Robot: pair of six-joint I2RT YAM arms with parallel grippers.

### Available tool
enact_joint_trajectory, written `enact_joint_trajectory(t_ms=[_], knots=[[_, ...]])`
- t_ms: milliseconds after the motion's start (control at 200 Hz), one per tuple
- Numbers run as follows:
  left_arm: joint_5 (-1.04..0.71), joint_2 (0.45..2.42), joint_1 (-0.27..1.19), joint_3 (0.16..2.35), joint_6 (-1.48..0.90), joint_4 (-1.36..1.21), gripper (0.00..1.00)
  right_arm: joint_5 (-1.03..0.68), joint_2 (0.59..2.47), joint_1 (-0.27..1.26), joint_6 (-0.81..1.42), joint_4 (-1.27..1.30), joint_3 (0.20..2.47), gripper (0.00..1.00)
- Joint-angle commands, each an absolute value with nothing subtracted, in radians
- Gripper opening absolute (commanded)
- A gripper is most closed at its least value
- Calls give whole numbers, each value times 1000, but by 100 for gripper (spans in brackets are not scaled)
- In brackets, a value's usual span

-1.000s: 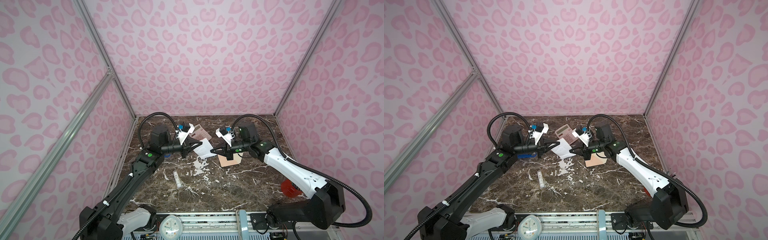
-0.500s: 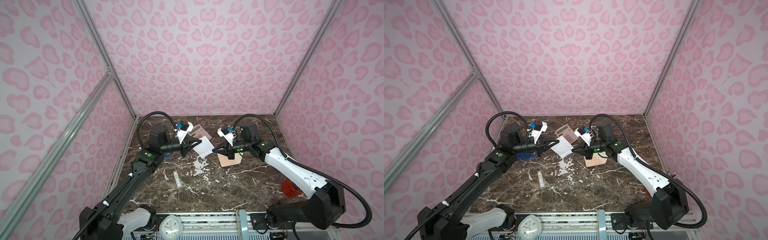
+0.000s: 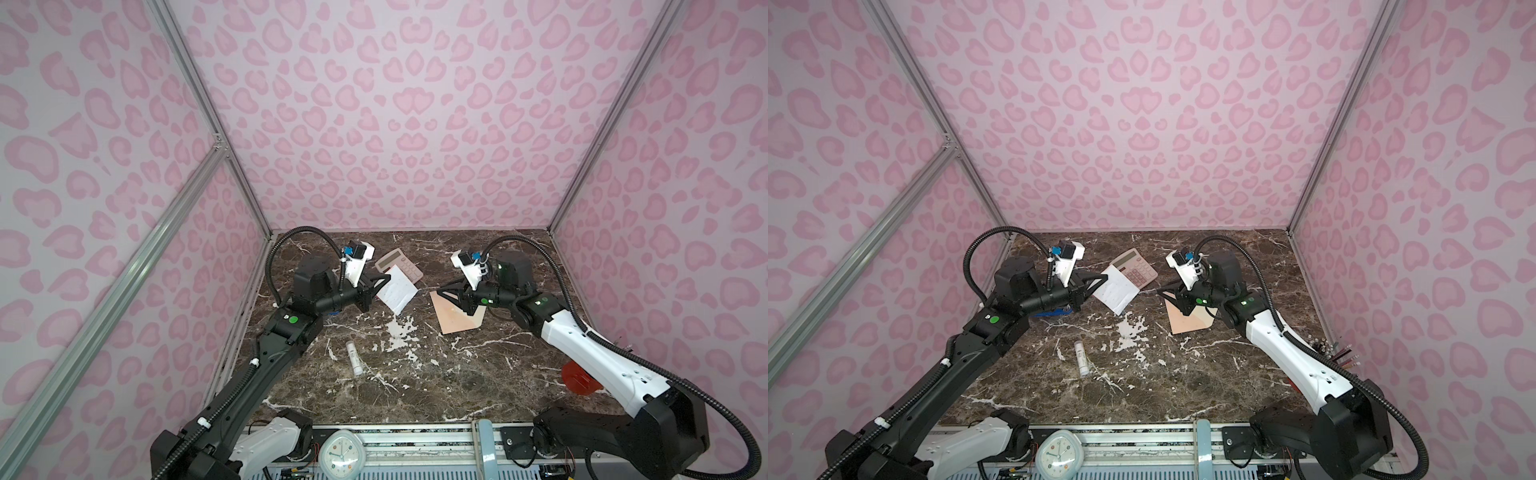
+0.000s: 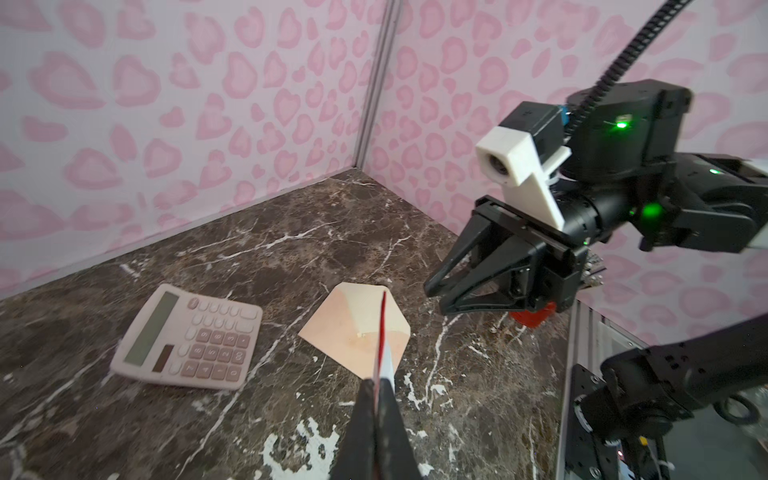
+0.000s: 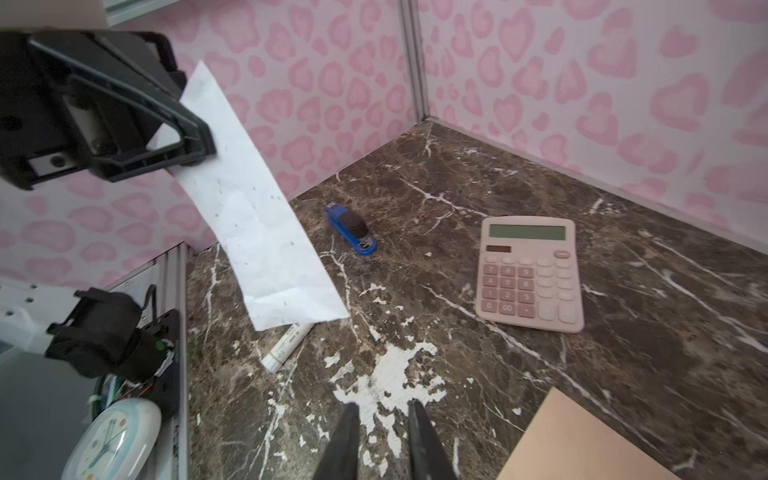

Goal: Place the letter into the envelope and seal it

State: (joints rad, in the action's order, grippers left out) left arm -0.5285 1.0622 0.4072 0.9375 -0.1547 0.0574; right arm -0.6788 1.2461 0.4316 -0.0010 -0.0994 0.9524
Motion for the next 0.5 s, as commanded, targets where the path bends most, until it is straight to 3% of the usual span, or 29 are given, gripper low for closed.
enact_joint_trajectory(t_ms=[0, 160, 255, 360, 495], knots=[[-284, 1035, 412, 904, -328, 47, 4, -491, 1241, 434, 149, 115, 914, 25], [-48, 989, 459, 823, -578, 29, 4, -315, 1259, 460, 238, 138, 924, 26], [150, 935, 523, 705, -720, -111, 4, -227, 1267, 474, 312, 149, 929, 26], [374, 913, 595, 597, -904, -182, 4, -191, 1275, 491, 367, 181, 923, 26], [639, 959, 714, 539, -970, -300, 4, -184, 1285, 520, 361, 193, 930, 26]])
